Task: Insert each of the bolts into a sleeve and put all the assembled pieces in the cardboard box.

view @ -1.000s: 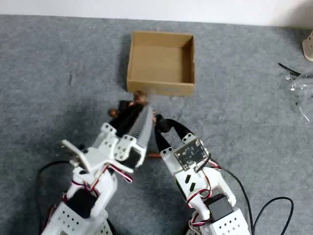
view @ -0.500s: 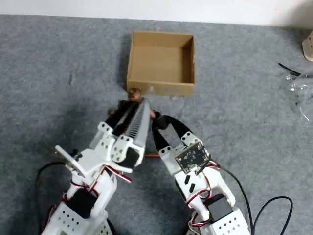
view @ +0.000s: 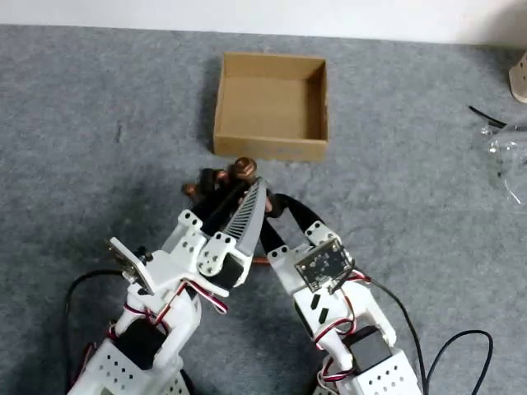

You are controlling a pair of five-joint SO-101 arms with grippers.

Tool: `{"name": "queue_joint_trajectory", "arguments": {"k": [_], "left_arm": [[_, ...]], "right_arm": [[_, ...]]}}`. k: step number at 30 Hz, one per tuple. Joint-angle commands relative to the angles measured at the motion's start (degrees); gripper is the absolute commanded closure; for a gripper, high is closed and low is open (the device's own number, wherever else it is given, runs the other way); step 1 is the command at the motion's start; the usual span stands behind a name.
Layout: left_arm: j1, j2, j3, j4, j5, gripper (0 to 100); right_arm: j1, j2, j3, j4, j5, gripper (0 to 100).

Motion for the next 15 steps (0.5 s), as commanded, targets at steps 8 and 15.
{"name": "queue_joint_trajectory", "arguments": {"k": [8,15], "left_arm": [[-3.1,-0.1,0.9,-0.2,0.1,99],[-3.3,0.2,1.1,-4.0,0.1,99]], "right_arm": [[-0.7,-1.2,5.3,-2.1,-0.2,99.5],[-4.3,-1.2,5.6,-1.9,-0.2,99.5]]}}
